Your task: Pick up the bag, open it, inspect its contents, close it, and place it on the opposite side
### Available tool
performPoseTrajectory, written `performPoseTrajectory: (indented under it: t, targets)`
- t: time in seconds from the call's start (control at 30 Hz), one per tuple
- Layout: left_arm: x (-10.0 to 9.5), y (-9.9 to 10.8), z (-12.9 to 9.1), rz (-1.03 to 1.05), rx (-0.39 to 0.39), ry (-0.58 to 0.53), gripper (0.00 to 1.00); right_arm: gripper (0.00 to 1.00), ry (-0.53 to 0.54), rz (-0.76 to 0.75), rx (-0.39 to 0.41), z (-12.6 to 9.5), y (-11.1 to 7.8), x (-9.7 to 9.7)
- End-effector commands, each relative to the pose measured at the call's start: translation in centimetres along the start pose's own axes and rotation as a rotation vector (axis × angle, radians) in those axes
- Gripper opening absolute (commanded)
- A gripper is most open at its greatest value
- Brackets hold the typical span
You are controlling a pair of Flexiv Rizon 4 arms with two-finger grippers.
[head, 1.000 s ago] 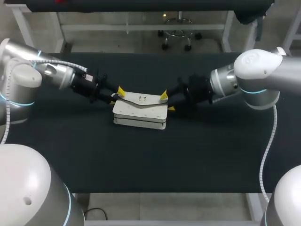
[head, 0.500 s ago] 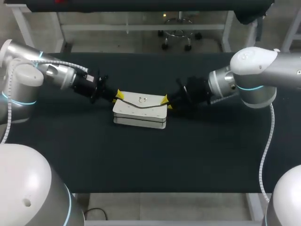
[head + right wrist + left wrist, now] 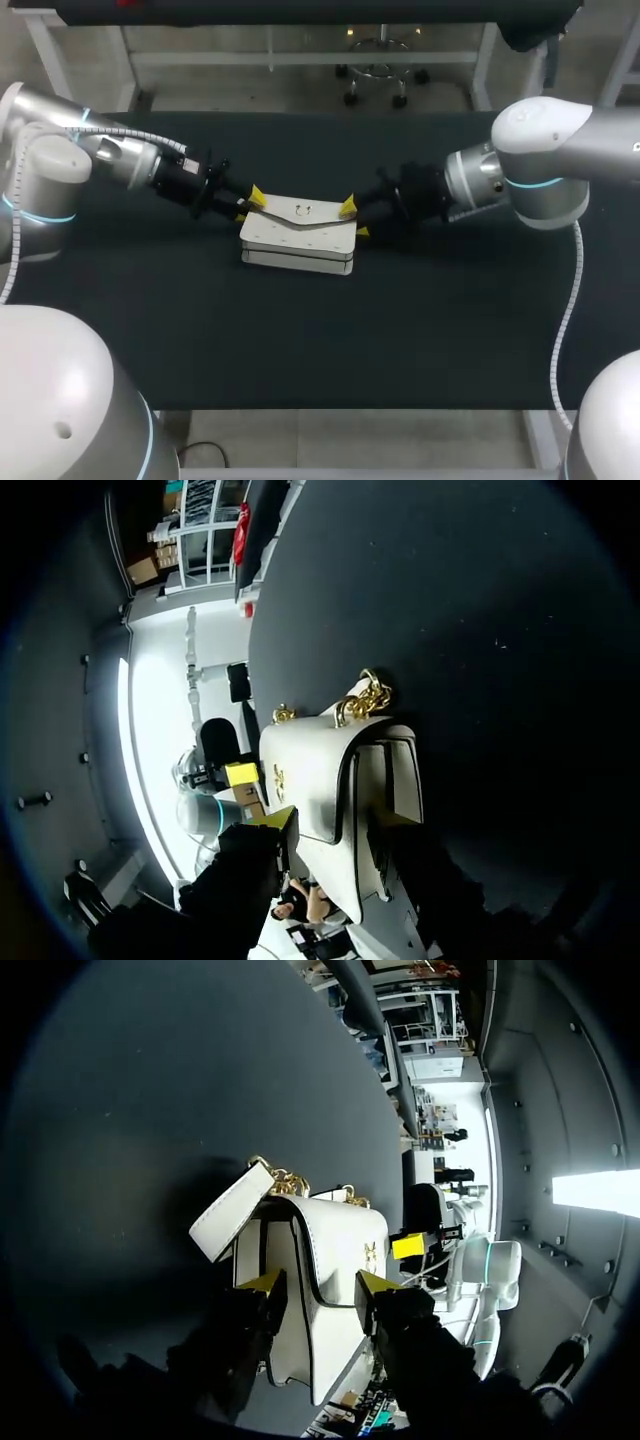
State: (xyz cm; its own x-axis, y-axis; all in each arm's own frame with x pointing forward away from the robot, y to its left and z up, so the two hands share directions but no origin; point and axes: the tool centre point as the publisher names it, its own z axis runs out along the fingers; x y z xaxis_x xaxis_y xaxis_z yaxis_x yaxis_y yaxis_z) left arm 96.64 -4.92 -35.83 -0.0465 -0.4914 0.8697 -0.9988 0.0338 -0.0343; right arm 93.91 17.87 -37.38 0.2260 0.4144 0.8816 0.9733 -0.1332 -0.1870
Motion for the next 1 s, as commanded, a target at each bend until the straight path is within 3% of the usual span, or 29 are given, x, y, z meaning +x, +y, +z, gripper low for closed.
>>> performPoseTrajectory:
  t: [0.03, 0.13, 0.37, 0.4, 0.47, 0.7, 0.73, 0.77, 0.8, 0.87, 0.9, 1.0]
  targets:
    - [-0.3, 0.2, 0.3, -0.008, 0.011, 0.001, 0.35, 0.49, 0.009, 0.006, 0.0, 0.1, 0.1, -0.3]
    - [-0.6, 0.1, 0.4, -0.016, 0.008, 0.003, 0.0, 0.45, 0.014, 0.014, 0.003, 0.2, 0.2, -0.4]
    - [-1.0, 0.1, 0.5, -0.026, 0.005, 0.008, 0.0, 0.33, 0.022, 0.021, 0.01, 0.7, 0.1, -0.6]
    - [-1.1, 0.1, 0.5, -0.028, 0.005, 0.008, 0.0, 0.27, 0.021, 0.022, 0.011, 0.8, 0.1, -0.6]
    - [-1.2, 0.1, 0.5, -0.031, 0.004, 0.009, 0.0, 0.0, 0.019, 0.026, 0.013, 0.9, 0.1, -0.8]
    - [-1.1, 0.3, 0.5, -0.027, 0.008, 0.007, 0.0, 0.0, 0.023, 0.026, 0.015, 0.7, 0.0, -0.7]
    - [-1.0, 0.4, 0.4, -0.024, 0.01, 0.004, 0.2, 0.0, 0.023, 0.024, 0.014, 0.6, 0.0, -0.6]
    - [-0.9, 0.4, 0.3, -0.019, 0.014, -0.001, 0.71, 0.0, 0.023, 0.022, 0.013, 0.4, 0.0, -0.5]
    - [-0.7, 0.5, 0.2, -0.017, 0.019, -0.003, 1.0, 0.07, 0.023, 0.02, 0.011, 0.2, -0.1, -0.4]
    - [-0.4, 0.7, -0.1, -0.009, 0.03, -0.01, 1.0, 0.64, 0.024, 0.013, 0.009, -0.2, -0.3, -0.2]
    - [-0.2, 0.7, -0.3, -0.006, 0.033, -0.012, 1.0, 1.0, 0.023, 0.011, 0.008, -0.3, -0.4, -0.1]
    - [0.4, 1.0, -1.1, 0.005, 0.046, -0.014, 1.0, 1.0, 0.022, 0.003, 0.002, -1.0, -0.8, 0.2]
